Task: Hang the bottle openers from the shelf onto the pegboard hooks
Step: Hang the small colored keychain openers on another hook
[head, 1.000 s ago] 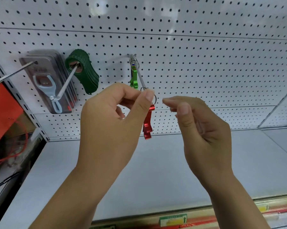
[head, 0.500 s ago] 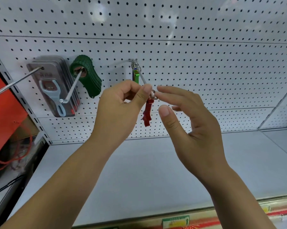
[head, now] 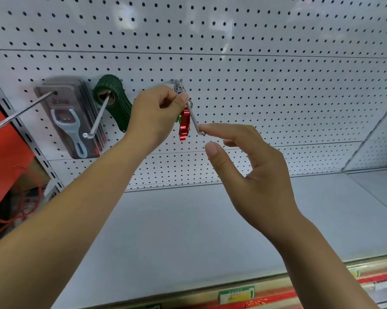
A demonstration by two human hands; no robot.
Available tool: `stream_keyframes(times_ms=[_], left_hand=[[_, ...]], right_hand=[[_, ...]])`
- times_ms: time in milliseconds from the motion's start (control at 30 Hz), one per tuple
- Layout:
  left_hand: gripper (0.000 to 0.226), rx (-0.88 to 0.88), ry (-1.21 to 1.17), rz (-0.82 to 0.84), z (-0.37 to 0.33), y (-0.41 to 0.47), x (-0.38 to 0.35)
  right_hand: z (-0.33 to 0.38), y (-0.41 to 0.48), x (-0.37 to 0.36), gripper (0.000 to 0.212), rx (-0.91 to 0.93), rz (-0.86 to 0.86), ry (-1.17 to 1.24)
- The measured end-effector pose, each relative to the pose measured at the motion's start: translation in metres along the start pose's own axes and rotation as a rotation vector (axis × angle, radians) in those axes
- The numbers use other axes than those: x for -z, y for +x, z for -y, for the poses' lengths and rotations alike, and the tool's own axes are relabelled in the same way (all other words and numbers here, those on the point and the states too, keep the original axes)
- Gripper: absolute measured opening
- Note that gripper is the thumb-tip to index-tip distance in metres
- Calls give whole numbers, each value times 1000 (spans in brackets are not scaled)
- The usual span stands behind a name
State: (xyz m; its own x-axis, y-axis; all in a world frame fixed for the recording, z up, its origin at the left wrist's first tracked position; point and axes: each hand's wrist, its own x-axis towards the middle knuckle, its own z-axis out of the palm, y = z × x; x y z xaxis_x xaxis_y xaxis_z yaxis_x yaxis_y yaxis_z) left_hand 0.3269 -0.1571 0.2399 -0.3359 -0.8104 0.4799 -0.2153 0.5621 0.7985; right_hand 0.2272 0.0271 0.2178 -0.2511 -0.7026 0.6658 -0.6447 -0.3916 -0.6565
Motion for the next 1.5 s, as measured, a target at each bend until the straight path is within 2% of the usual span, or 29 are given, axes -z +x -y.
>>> stream_keyframes(times_ms=[467, 800, 900, 1033, 1200, 1333, 1500], left_hand=[[28, 9, -21, 50, 11, 27, -2], [31, -4, 72, -38, 16, 15, 1], [34, 84, 78, -82, 17, 11, -1], [56, 430, -180, 66, 28, 12, -13], [59, 643, -613, 80, 38, 14, -31], [52, 646, -577, -24, 41, 7, -36], [62, 561, -620, 24, 45, -8, -45]], right_hand=[[1, 0, 0, 24, -7, -14, -24], [0, 0, 0, 25, 13, 7, -10], [-2, -1, 2, 26, 15, 16, -10], [-1, -1, 5, 26, 1, 36, -7], [-16, 10, 1, 28, -222, -33, 119], [-59, 38, -19, 37, -449, 54, 121], [-82, 75, -52, 42, -551, 198, 152]])
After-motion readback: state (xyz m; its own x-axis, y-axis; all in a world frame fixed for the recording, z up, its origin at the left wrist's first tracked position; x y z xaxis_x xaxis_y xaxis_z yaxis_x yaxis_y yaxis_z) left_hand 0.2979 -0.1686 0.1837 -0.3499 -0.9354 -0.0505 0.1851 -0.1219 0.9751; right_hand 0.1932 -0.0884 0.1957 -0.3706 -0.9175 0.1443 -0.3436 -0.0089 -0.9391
